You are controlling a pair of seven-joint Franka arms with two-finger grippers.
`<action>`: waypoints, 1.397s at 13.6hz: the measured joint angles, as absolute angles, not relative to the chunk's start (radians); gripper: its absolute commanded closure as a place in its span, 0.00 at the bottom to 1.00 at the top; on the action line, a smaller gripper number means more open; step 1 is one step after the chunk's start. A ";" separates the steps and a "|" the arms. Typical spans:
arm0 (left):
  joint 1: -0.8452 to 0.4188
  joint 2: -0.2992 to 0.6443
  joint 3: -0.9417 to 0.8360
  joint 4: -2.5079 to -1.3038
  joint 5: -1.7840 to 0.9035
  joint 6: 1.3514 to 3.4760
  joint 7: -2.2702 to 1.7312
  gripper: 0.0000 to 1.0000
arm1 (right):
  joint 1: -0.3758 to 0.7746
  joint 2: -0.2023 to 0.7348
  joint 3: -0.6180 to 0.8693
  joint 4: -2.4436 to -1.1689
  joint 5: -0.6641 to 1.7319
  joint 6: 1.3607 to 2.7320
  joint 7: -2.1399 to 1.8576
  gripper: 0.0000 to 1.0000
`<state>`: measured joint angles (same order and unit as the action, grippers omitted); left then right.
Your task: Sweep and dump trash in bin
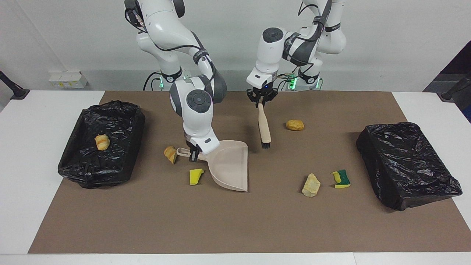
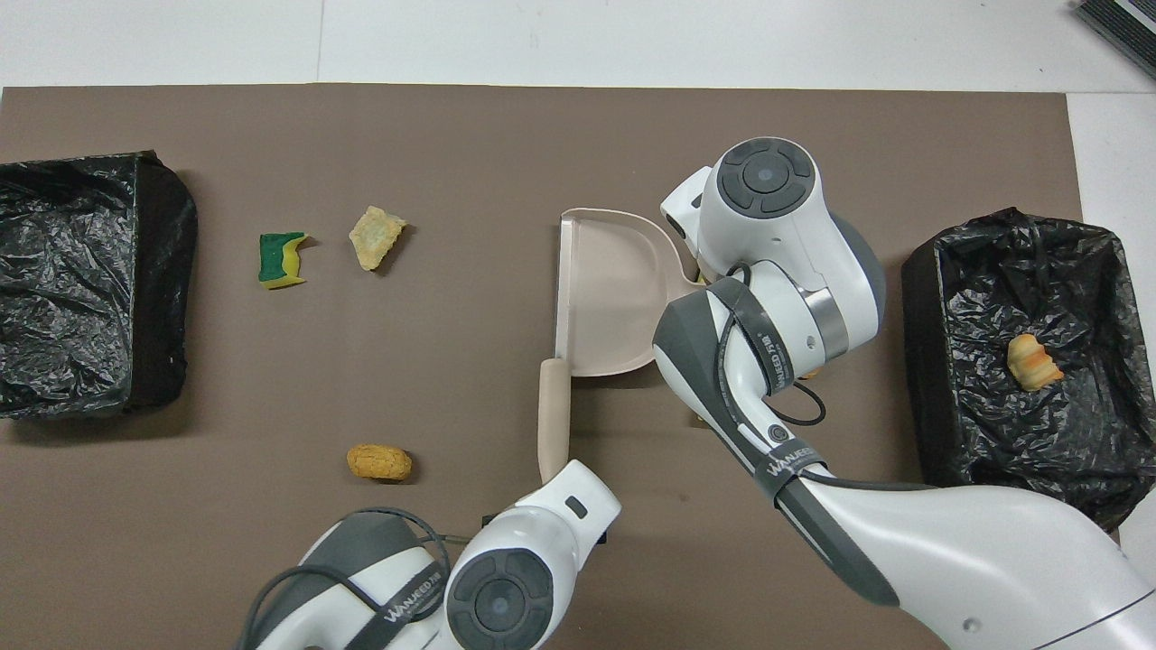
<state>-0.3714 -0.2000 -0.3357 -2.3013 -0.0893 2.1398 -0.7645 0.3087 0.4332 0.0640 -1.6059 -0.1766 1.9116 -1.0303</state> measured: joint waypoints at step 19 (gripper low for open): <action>0.195 0.011 -0.337 -2.281 0.055 2.309 -0.387 1.00 | 0.331 0.430 0.069 -1.626 -0.168 1.912 -1.087 1.00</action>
<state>0.1950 0.0109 -0.3370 -2.2807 0.0546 2.3095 -0.3873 0.3307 0.4297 0.0691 -1.6260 -0.1684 1.9116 -1.0872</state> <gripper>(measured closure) 0.740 0.687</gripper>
